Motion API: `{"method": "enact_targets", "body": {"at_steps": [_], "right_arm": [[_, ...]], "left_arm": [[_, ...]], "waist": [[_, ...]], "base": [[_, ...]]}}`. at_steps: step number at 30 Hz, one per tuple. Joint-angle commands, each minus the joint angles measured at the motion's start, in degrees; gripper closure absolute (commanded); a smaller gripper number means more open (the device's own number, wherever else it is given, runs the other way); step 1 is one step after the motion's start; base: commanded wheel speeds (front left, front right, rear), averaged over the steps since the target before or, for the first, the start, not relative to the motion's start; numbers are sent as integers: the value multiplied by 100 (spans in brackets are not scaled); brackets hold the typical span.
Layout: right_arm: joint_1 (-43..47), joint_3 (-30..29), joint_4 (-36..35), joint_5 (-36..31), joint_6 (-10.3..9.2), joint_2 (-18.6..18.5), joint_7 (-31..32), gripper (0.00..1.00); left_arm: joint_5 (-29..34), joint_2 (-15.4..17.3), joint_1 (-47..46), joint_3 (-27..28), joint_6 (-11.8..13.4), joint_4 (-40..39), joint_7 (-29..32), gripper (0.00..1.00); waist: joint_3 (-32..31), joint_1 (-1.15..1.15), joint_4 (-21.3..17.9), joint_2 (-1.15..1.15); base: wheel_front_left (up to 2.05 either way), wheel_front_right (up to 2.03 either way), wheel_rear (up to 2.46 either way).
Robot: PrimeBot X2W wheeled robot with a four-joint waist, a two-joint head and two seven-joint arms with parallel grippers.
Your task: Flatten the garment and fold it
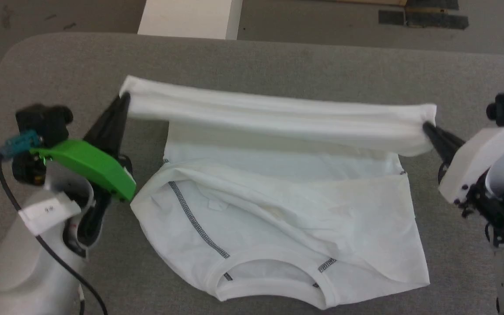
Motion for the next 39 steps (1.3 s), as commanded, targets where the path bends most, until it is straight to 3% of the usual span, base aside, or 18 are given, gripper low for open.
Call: {"method": "enact_targets", "body": {"at_steps": [1,7,15,30,31,32,33,34,39], "right_arm": [[303,-79,-151,54,-9,79,22,100],[1419,-417,-507,144,-9,433,144,100],[2409,-475,-636,-100,-9,593,217,100],[2891,-123,255,-358,-9,696,62,100],[2892,-115,272,-337,-9,698,45,86],[2890,-118,277,-299,-9,707,13,29],[2899,-114,272,-283,-9,703,7,0],[2921,-121,241,-253,-9,693,7,0],[3141,-279,-268,58,-9,684,62,0]], "left_arm": [[-87,-23,375,36,116,-147,-44,100],[-428,-158,1637,-20,378,-545,55,100],[-688,-168,2681,-276,659,-725,559,100],[-651,-259,2813,-609,986,329,1078,100],[-669,-268,2805,-611,991,385,1106,100],[-699,-280,2800,-595,1011,440,1125,100],[-718,-280,2794,-561,1042,477,1118,70],[-732,-270,2783,-500,1099,511,1080,0],[-786,-115,2819,-183,1389,485,933,0]], "waist": [[-850,1,77,0],[-1203,1,47,0],[-1316,1,-2,0],[-1249,1,-69,0],[-1252,1,-78,0],[-1261,1,-85,0],[-1271,1,-84,0],[-1283,1,-78,0],[-1394,1,-54,0]], "base": [[0,0,0],[0,0,0],[0,0,0],[0,0,0],[0,0,0],[0,0,0],[0,0,0],[0,0,0],[0,0,0]]}}
